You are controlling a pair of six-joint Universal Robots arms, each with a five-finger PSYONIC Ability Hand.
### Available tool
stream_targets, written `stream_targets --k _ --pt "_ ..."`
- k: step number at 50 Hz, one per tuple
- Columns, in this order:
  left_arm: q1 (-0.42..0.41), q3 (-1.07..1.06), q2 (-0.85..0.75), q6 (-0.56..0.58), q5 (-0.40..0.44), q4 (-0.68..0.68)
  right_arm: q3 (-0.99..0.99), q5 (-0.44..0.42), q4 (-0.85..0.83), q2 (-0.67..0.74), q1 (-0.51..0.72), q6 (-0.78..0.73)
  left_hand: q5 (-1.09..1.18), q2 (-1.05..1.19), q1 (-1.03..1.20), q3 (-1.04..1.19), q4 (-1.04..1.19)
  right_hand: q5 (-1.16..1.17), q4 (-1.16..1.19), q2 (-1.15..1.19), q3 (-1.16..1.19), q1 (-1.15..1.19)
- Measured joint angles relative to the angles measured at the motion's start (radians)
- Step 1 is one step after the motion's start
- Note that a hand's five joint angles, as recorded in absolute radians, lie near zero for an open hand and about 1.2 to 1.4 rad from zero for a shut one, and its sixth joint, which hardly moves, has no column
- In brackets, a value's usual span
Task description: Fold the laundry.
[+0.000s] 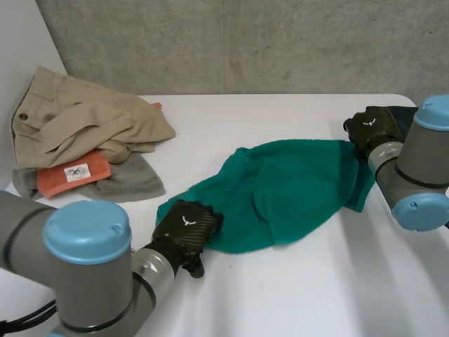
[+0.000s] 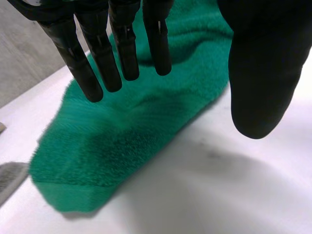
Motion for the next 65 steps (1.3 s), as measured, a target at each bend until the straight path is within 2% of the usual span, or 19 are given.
stream_targets --k 9,18,19,20,25,26,30,37,45,50,53,56,59,62,65 --pt "0.031 0.081 -0.139 0.008 0.003 0.107 0.043 0.0 0.001 -0.002 0.001 0.0 0.116 0.124 0.13 0.122 0.122 0.0 0.0 0.0 0.0 0.0" --pt "0.04 0.165 -0.217 0.009 0.003 0.125 0.073 -0.002 0.001 -0.002 0.003 -0.001 0.258 0.275 0.281 0.267 0.265 0.0 0.002 0.0 0.0 0.0" --pt "0.04 0.173 -0.224 0.01 0.003 0.124 0.076 -0.002 0.001 -0.002 0.003 -0.001 0.384 0.4 0.407 0.391 0.393 0.0 0.002 0.0 0.0 0.0" --pt "0.04 0.182 -0.231 0.01 0.003 0.124 0.078 -0.003 0.001 -0.002 0.002 -0.001 0.42 0.437 0.439 0.428 0.431 0.0 0.003 0.0 0.0 0.0" --pt "0.04 0.217 -0.258 0.01 0.003 0.12 0.083 -0.003 0.001 -0.002 0.002 0.0 0.482 0.501 0.487 0.492 0.495 0.0 0.005 0.0 0.0 0.0" --pt "0.039 0.229 -0.267 0.011 0.003 0.118 0.084 -0.003 0.001 -0.002 0.002 0.0 0.597 0.617 0.601 0.611 0.61 0.0 0.005 0.0 0.0 0.0" --pt "0.04 0.261 -0.284 0.018 0.0 0.102 0.086 -0.003 0.014 -0.012 0.002 -0.003 0.636 0.673 0.614 0.667 0.672 0.0 0.005 0.0 0.0 0.0" --pt "0.053 0.261 -0.15 0.058 -0.008 -0.017 0.08 -0.02 0.165 -0.113 -0.001 -0.063 0.636 0.674 0.614 0.668 0.672 0.0 0.005 0.0 0.0 0.0" --pt "0.087 0.189 0.25 0.059 -0.002 -0.197 0.031 -0.108 0.481 -0.348 -0.057 -0.192 0.636 0.674 0.614 0.669 0.673 0.0 0.005 0.0 0.0 0.0" --pt "0.097 0.145 0.462 0.04 0.0 -0.235 -0.027 -0.162 0.606 -0.494 -0.113 -0.232 0.636 0.674 0.614 0.669 0.676 0.0 0.005 0.0 0.001 0.0" --pt "0.103 0.127 0.519 0.035 0.001 -0.238 -0.05 -0.179 0.64 -0.537 -0.139 -0.238 0.636 0.674 0.614 0.669 0.676 0.002 0.005 0.0 0.001 0.0" --pt "0.114 0.109 0.531 0.033 0.003 -0.235 -0.056 -0.188 0.656 -0.539 -0.158 -0.239 0.636 0.674 0.614 0.669 0.676 0.003 0.005 0.0 0.001 0.0" --pt "0.142 0.09 0.483 0.034 0.008 -0.226 -0.047 -0.19 0.663 -0.48 -0.172 -0.236 0.636 0.674 0.614 0.669 0.676 0.003 0.005 0.0 0.001 0.0" --pt "0.168 0.091 0.391 0.036 0.016 -0.216 -0.042 -0.188 0.66 -0.405 -0.174 -0.231 0.636 0.674 0.614 0.669 0.676 0.003 0.005 0.0 0.001 0.0" --pt "0.196 0.157 0.201 0.044 0.037 -0.192 -0.058 -0.18 0.637 -0.278 -0.169 -0.204 0.636 0.674 0.614 0.669 0.676 0.003 0.005 0.0 0.001 0.0"
